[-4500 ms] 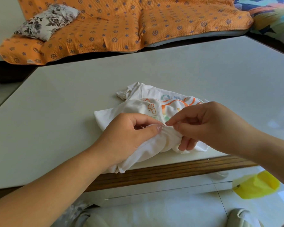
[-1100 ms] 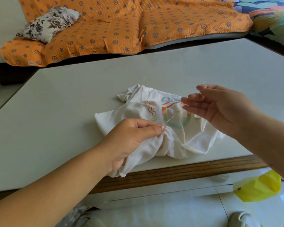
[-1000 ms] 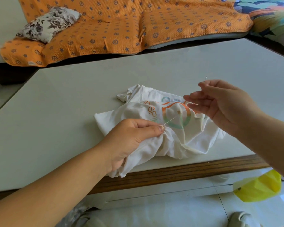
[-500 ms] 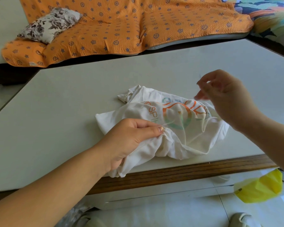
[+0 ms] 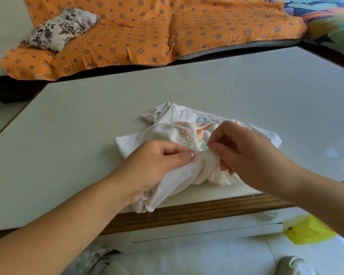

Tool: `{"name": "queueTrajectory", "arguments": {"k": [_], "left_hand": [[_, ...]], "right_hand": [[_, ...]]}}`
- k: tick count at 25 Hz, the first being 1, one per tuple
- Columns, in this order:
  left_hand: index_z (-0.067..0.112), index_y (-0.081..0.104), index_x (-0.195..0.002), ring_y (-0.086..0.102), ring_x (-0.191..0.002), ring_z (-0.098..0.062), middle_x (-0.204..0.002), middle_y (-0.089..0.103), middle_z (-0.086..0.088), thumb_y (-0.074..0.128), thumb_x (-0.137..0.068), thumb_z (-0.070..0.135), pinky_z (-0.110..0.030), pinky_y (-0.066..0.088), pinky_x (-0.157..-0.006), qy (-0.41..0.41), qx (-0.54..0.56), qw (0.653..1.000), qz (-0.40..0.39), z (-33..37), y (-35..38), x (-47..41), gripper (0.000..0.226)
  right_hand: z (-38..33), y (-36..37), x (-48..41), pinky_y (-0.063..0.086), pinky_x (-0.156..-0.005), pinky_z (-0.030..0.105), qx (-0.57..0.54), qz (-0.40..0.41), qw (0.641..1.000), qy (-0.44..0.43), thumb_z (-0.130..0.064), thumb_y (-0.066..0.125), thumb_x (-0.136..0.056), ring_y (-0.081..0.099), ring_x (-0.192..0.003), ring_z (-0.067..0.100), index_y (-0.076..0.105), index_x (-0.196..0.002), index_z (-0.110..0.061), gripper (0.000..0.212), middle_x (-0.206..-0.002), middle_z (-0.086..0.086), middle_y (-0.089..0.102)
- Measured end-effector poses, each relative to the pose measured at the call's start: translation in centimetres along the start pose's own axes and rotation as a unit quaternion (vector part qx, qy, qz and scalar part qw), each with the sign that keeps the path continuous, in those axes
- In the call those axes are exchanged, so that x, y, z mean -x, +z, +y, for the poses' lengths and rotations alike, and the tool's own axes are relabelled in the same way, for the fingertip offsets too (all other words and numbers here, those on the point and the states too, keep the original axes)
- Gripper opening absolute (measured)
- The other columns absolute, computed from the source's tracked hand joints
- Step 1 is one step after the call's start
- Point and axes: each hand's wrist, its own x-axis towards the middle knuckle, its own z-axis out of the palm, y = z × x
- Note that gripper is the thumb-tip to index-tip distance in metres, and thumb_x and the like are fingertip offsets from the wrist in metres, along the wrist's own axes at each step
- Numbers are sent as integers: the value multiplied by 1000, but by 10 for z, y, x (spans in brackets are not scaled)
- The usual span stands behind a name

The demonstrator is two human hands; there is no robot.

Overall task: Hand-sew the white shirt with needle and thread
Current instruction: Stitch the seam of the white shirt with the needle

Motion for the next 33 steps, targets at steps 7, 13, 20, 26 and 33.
{"name": "queueTrajectory", "arguments": {"k": [7,13,20,26,33], "left_hand": [[20,76,-86,68,-74,3,-80,76,9,71,-86,20,-7,46,-63,58,11,998,38,-1,3,1,6],[19,76,-86,70,-80,-2,-82,76,6,72,-85,19,-10,48,-69,63,43,996,34,-2,5,0,4],[17,75,-89,69,-82,0,-82,76,7,68,-87,18,-10,48,-73,74,52,995,29,-2,4,0,7],[17,75,-88,70,-82,-2,-82,76,6,68,-87,17,-11,49,-72,75,52,995,26,-2,4,1,7],[18,73,-85,71,-83,-6,-83,77,3,69,-87,15,-16,50,-77,83,63,994,31,-1,6,2,5]], "right_hand": [[2,0,5,47,-62,16,7,9,1000,-26,-19,58,-94,58,-62,2,56,-81,-29,17,-69,-23,62],[-4,0,14,41,-63,13,38,94,993,-65,-28,57,-89,57,-68,3,57,-80,-32,10,-80,-22,60],[-12,3,20,45,-45,17,-33,-6,999,23,-25,60,-90,51,-37,5,65,-81,-32,12,-55,-3,62],[-15,3,19,40,-41,11,-63,-19,997,45,-21,61,-91,51,-36,1,66,-82,-31,14,-56,3,62],[-14,5,18,49,-44,20,-26,-15,998,46,-24,60,-91,52,-35,4,62,-80,-34,15,-52,-6,63]]}}
